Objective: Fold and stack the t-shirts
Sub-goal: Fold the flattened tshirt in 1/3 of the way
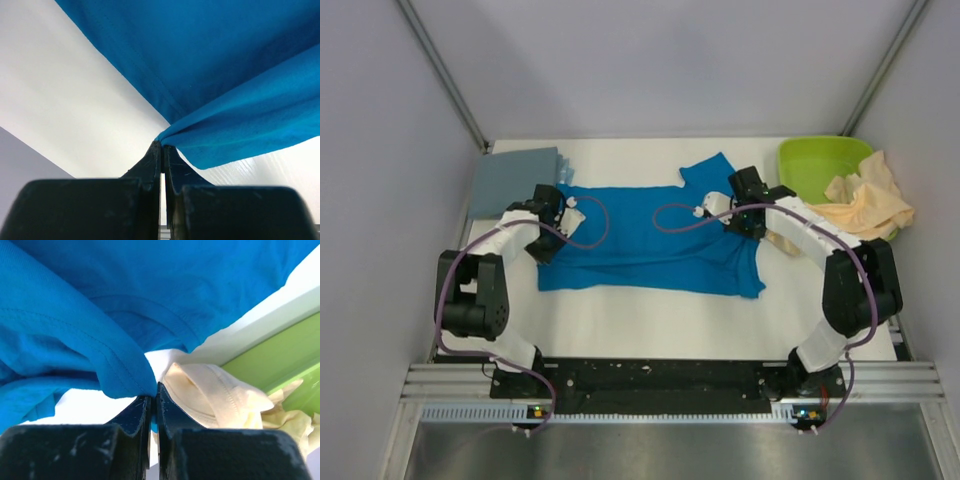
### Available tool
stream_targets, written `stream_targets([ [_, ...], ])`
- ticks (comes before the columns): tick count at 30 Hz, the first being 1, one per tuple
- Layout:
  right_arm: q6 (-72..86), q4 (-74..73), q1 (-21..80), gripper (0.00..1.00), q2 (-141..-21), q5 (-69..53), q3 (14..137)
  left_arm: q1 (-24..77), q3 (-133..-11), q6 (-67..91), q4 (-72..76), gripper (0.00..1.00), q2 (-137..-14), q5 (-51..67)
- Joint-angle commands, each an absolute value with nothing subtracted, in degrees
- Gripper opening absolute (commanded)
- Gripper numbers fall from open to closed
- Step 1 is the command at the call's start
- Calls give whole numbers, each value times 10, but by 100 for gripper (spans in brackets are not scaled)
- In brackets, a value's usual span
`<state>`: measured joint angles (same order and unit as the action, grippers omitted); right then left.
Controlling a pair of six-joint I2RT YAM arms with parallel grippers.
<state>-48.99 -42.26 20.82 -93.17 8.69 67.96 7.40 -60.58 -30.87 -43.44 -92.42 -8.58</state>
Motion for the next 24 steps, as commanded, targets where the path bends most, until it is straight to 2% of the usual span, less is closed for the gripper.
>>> stream_targets([
  [1,-504,-398,204,0,-963,70,718,64,-628,-294,-420,0,-933,-87],
  [9,-503,-379,200,0,-1006,85,753,62,-641,-294,-386,5,-939,-98],
  [11,-493,-362,199,10,-1019,97,764,62,-643,-295,-378,13,-945,-102],
  [14,-459,-334,196,34,-1047,115,792,61,-646,-293,-349,29,-957,-131],
  [18,-312,-325,179,46,-1105,160,882,10,-711,-283,-309,44,-971,-178],
  [21,-226,-358,178,51,-1093,198,933,-41,-792,-263,-346,47,-967,-143],
  [24,-133,-397,178,58,-1028,187,923,-38,-779,-306,-373,44,-915,-64],
])
